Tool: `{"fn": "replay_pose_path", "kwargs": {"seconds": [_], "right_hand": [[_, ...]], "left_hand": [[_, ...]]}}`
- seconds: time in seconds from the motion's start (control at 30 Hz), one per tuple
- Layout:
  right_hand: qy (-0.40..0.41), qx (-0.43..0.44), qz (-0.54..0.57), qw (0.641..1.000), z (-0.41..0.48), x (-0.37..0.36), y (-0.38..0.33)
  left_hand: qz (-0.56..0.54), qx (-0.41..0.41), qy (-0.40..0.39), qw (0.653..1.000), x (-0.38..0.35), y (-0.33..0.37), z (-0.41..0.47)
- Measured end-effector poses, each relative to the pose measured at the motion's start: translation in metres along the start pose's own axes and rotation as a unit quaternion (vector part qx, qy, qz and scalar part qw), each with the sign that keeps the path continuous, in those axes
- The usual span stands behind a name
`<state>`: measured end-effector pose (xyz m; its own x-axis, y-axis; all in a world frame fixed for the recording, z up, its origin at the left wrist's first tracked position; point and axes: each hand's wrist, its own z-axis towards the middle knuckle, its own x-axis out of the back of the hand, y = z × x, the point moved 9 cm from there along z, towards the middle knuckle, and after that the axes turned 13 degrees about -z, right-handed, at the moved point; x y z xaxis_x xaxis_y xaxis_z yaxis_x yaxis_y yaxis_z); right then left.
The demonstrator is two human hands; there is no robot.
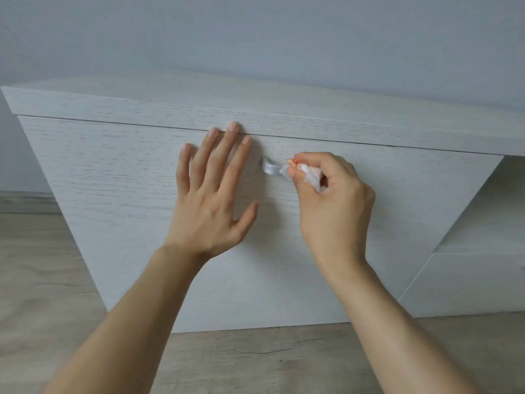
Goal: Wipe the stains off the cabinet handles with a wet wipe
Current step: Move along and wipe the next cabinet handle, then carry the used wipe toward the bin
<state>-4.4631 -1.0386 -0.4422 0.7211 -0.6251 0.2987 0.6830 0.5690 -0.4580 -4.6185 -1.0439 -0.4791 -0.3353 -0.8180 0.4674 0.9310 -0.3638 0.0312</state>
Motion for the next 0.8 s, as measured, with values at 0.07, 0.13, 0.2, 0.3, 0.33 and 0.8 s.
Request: {"fn": "replay_pose_path", "kwargs": {"seconds": [0.07,0.13,0.2,0.3,0.33,0.8], "right_hand": [[-0.022,0.009,0.009,1.000,0.000,-0.007,-0.011],[-0.046,-0.012,0.031,0.998,0.001,-0.010,-0.011],[-0.083,-0.057,0.079,0.992,0.002,-0.013,-0.003],[-0.148,-0.138,0.137,0.970,0.004,-0.016,0.015],[-0.160,-0.150,0.132,0.967,0.007,-0.015,0.019],[-0.404,-0.138,-0.060,0.902,0.166,0.010,-0.043]], "left_hand": [[0.018,0.007,-0.013,1.000,0.003,-0.002,-0.003],[0.027,0.008,-0.020,0.999,0.009,-0.003,-0.006],[0.022,0.013,-0.016,1.000,0.017,-0.005,-0.006],[-0.002,0.041,0.003,0.999,0.032,-0.010,0.002],[-0.010,0.044,-0.005,0.999,0.034,-0.009,0.007],[0.022,0.110,-0.463,0.879,0.073,0.001,0.130]]}}
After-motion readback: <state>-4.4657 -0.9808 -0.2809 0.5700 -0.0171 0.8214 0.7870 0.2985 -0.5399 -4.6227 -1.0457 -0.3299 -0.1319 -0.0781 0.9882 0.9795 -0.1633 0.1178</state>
